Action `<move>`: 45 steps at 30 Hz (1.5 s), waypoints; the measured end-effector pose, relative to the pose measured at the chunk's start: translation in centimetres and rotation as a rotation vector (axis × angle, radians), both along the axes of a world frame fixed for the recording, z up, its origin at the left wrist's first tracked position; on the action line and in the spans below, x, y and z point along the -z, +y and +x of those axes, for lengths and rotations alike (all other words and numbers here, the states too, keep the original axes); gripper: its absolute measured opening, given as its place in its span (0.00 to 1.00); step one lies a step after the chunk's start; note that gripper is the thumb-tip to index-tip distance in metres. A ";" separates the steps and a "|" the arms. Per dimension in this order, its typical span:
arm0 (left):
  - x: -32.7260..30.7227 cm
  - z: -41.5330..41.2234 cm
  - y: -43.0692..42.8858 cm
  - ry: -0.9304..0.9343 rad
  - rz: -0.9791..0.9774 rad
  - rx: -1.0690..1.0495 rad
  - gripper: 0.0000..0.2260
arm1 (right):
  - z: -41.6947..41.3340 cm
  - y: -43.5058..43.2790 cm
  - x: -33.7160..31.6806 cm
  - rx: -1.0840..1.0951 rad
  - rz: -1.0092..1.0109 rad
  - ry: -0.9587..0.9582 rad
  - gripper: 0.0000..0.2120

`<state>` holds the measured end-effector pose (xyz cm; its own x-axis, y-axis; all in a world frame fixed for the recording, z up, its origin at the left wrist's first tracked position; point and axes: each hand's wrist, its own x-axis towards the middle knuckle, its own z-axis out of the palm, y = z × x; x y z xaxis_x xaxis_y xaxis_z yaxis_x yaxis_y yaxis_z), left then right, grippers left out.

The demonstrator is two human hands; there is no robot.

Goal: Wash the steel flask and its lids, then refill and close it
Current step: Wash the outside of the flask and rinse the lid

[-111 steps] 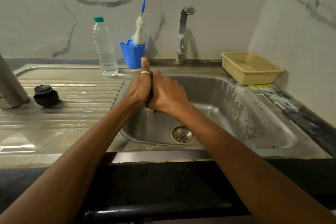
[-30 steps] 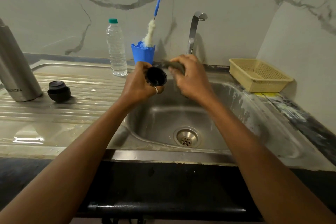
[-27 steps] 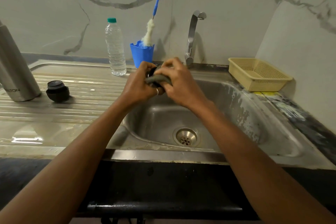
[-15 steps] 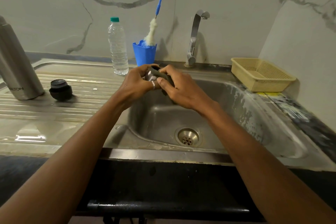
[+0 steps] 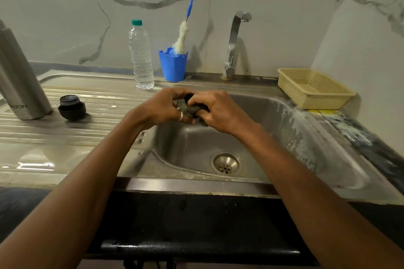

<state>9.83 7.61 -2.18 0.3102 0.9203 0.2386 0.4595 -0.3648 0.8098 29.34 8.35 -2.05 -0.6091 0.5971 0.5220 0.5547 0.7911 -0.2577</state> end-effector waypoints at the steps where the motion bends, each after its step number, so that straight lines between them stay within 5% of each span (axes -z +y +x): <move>1: 0.0 0.0 0.0 0.027 0.005 -0.006 0.29 | 0.0 0.2 0.0 0.009 0.018 -0.049 0.10; 4: -0.1 0.1 0.3 0.113 0.073 -0.033 0.32 | 0.1 0.3 -0.1 0.057 -0.008 -0.128 0.06; 7: -0.2 0.4 0.4 0.227 0.196 -0.081 0.32 | 0.1 -0.6 -0.7 0.078 -0.290 -0.070 0.08; 15: 0.5 1.2 0.1 0.409 0.586 -0.148 0.30 | 0.0 -1.1 -1.7 0.025 -0.976 0.388 0.10; 18: 0.3 1.3 0.0 0.361 0.609 -0.174 0.29 | 0.1 -1.0 -1.9 0.008 -0.795 0.286 0.11; 24: 0.5 1.2 0.5 0.302 0.383 -0.190 0.41 | -0.3 -0.2 -0.5 0.012 -0.018 -0.094 0.06; 27: 0.3 0.6 0.5 0.000 0.068 -0.110 0.43 | 0.6 0.6 0.0 0.045 0.161 -0.133 0.07; 31: -0.3 0.7 0.0 -0.493 -0.265 -0.036 0.27 | 0.9 0.4 -0.1 0.043 0.347 -0.127 0.13; 34: -0.5 0.6 0.2 -0.481 -0.394 -0.135 0.39 | 0.0 -0.1 0.1 0.001 0.449 -0.168 0.14; 39: -0.5 1.9 0.4 -0.378 -0.216 -0.372 0.24 | -1.6 -0.3 0.5 0.053 0.288 -0.143 0.11; 45: -0.7 2.8 0.3 -0.504 0.067 -0.337 0.18 | -2.4 -2.0 -1.3 0.062 -0.356 0.394 0.17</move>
